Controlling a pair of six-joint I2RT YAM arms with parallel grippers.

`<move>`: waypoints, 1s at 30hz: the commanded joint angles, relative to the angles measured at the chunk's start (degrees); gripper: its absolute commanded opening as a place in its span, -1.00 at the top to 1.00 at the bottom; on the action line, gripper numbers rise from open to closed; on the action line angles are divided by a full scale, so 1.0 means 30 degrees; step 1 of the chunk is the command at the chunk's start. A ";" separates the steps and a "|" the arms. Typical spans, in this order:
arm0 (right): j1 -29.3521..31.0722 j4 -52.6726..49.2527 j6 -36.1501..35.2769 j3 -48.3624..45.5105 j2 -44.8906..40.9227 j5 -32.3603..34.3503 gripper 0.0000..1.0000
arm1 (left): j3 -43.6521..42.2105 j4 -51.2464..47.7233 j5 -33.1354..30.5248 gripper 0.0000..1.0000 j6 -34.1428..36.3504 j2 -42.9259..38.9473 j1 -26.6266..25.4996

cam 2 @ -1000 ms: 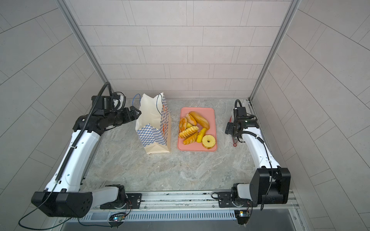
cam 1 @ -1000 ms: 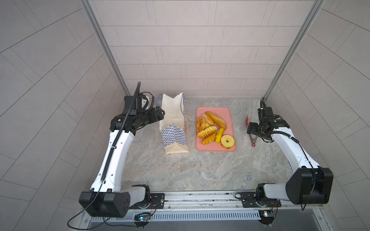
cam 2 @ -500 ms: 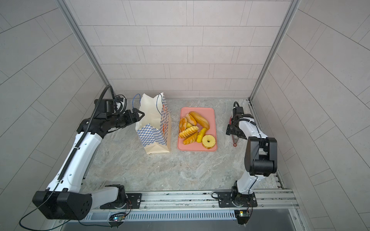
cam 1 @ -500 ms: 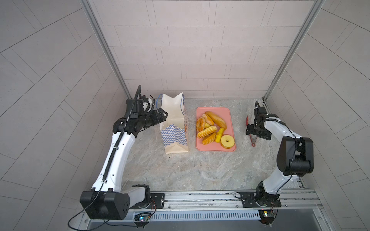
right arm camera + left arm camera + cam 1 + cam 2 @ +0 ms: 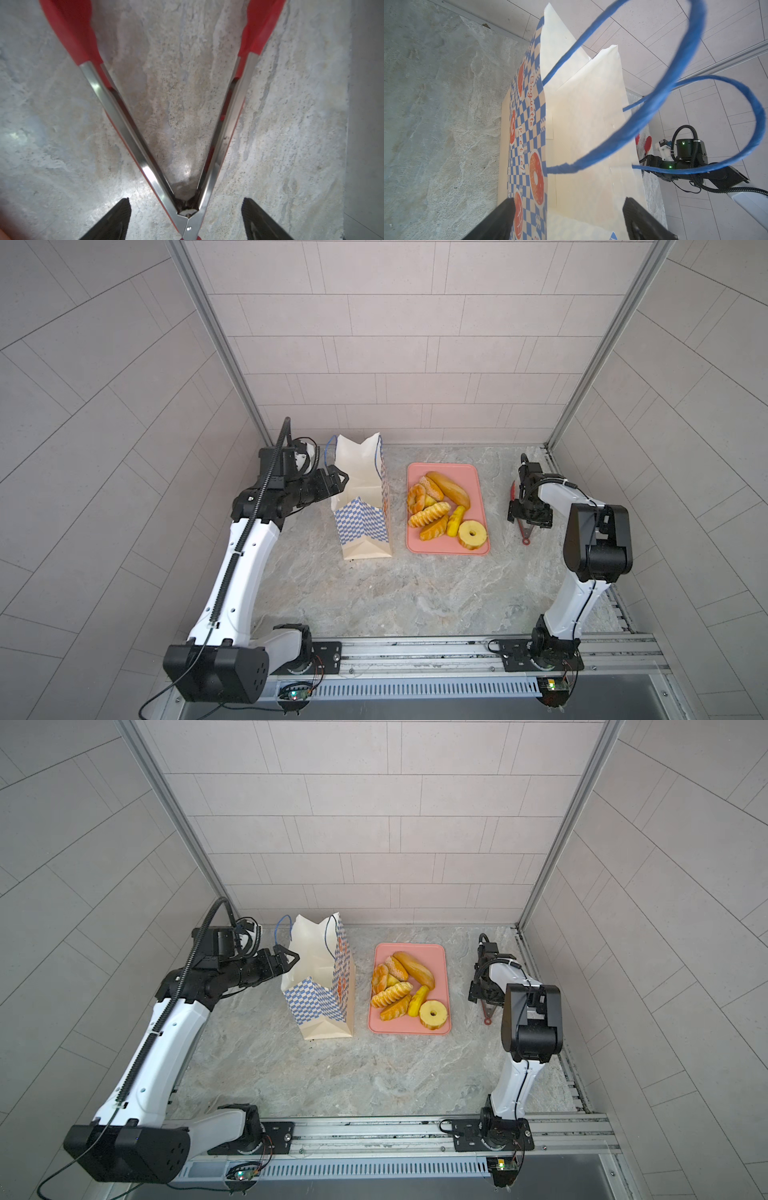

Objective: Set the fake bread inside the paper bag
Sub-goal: 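Lower the right gripper onto the red tongs and close on their hinge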

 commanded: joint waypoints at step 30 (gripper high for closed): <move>-0.0822 0.1100 -0.0072 0.0641 0.2027 -0.1492 -0.23 | 0.0116 -0.0425 -0.0725 -1.00 0.0655 -0.0188 -0.0051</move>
